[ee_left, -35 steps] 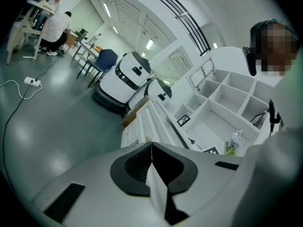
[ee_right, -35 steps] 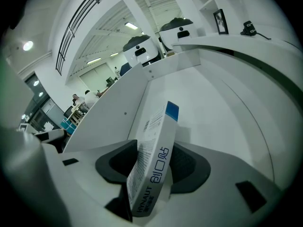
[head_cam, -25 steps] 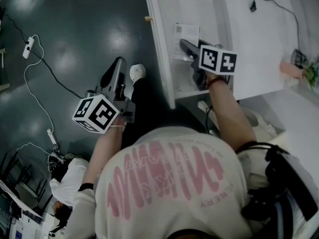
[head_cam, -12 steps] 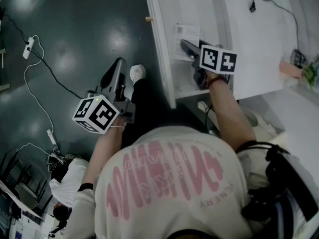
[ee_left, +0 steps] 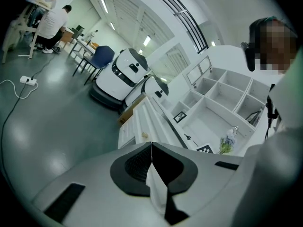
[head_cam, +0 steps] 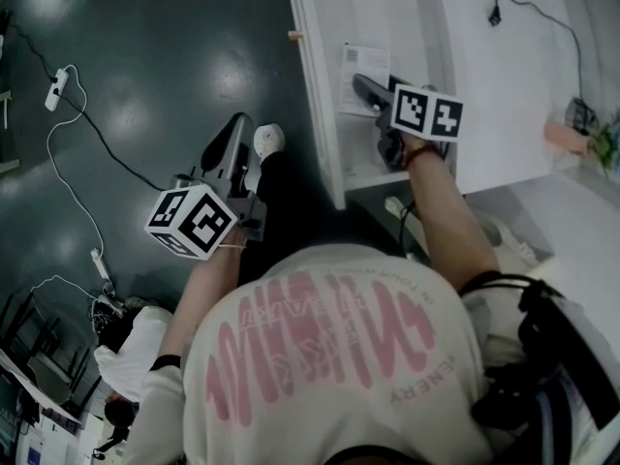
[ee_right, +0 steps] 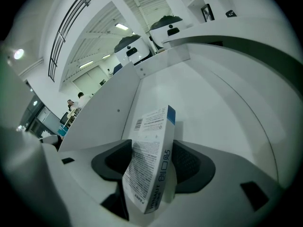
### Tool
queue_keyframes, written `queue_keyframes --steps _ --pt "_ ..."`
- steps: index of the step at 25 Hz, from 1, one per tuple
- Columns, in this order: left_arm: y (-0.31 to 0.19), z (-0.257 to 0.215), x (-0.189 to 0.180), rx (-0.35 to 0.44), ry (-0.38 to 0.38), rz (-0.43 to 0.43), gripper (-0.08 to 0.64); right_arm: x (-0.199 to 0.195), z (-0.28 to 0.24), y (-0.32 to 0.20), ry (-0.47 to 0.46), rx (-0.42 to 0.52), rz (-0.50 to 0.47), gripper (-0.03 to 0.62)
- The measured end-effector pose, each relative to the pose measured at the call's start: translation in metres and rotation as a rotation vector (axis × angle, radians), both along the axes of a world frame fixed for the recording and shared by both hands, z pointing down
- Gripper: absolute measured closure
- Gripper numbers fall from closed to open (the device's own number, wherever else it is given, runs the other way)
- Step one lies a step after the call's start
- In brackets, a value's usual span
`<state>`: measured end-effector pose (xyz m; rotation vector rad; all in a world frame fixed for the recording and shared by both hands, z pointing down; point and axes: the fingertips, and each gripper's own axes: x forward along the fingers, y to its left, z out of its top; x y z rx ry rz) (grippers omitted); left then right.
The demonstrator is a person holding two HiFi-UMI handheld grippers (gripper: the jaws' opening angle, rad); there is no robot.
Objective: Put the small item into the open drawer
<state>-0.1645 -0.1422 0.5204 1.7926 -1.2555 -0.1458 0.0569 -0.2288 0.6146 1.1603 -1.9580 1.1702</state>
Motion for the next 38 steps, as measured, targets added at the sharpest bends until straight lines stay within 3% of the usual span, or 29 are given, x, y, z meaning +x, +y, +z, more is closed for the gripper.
queue_keyframes --steps 10,20,27,31,38 --pt "0.001 0.003 0.002 -0.007 0.006 0.010 0.529 -0.001 0.001 0.000 0.005 0.003 0.006 0.313" --pt "-0.001 0.004 0.003 -0.018 0.005 0.010 0.529 -0.001 0.003 0.002 0.078 0.029 -0.022 0.313" --pt "-0.022 -0.006 -0.009 -0.001 -0.006 0.015 0.529 -0.002 0.002 0.000 0.080 -0.009 -0.017 0.313" --pt "-0.044 -0.016 -0.007 0.014 -0.017 0.065 0.529 -0.005 -0.004 -0.001 0.063 -0.045 -0.002 0.313" --pt "-0.063 -0.013 0.021 -0.026 -0.055 0.180 0.529 -0.002 -0.019 -0.003 0.058 -0.059 0.042 0.313"
